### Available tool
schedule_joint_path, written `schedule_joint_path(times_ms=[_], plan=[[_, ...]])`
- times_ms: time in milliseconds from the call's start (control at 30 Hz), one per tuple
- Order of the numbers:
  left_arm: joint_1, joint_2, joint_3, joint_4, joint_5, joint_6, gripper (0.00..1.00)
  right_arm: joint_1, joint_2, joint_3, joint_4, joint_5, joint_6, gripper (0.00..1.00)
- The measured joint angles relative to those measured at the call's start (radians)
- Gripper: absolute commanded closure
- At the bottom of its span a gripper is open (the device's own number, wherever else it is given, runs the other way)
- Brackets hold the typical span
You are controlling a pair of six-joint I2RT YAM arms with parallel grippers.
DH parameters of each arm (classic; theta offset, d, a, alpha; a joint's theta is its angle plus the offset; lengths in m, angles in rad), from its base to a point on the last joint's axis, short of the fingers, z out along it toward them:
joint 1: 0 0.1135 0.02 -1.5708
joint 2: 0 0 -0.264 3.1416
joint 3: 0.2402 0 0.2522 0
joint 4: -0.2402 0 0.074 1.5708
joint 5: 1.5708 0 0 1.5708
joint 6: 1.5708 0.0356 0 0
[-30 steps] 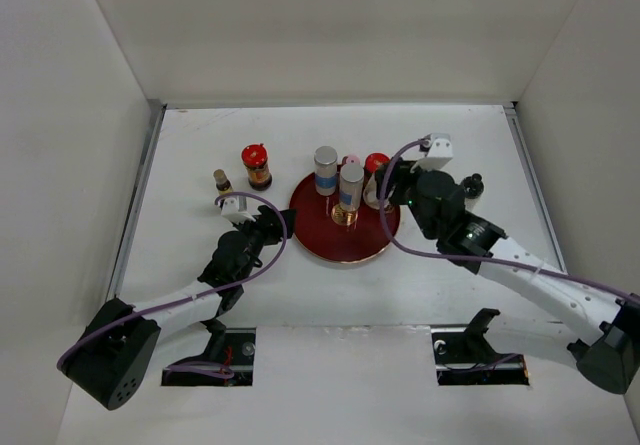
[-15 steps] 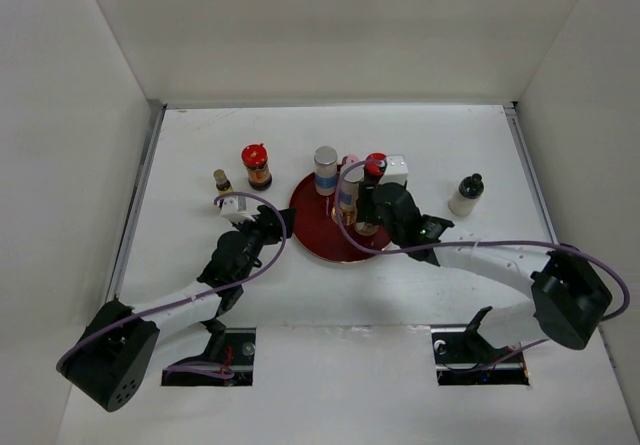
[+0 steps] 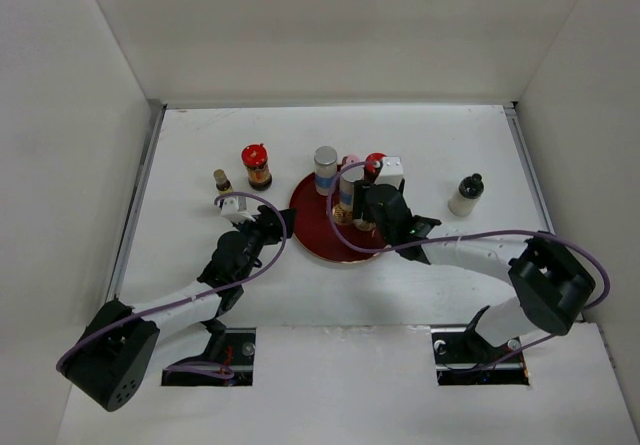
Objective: Organize the condiment bottles
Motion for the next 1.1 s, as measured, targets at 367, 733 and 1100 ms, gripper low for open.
schedule_joint_path(times_ms=[367,733,1100], plan=[[-0.001,0.005,0.000,0.000,0.000,0.000,0.32,-0.005,-0.203,-0.032,0.005,0.011,-0.012,0.59],[-0.003,0.004,0.000,0.000,0.000,0.000,0.32,-0.417,-0.376,-0.052,-0.142,0.167,0.061,0.18],[-0.010,0.028,0.000,0.008,0.000,-0.001,0.32,-0.610,-0.176,0.016,-0.251,0.116,0.024,0.08]])
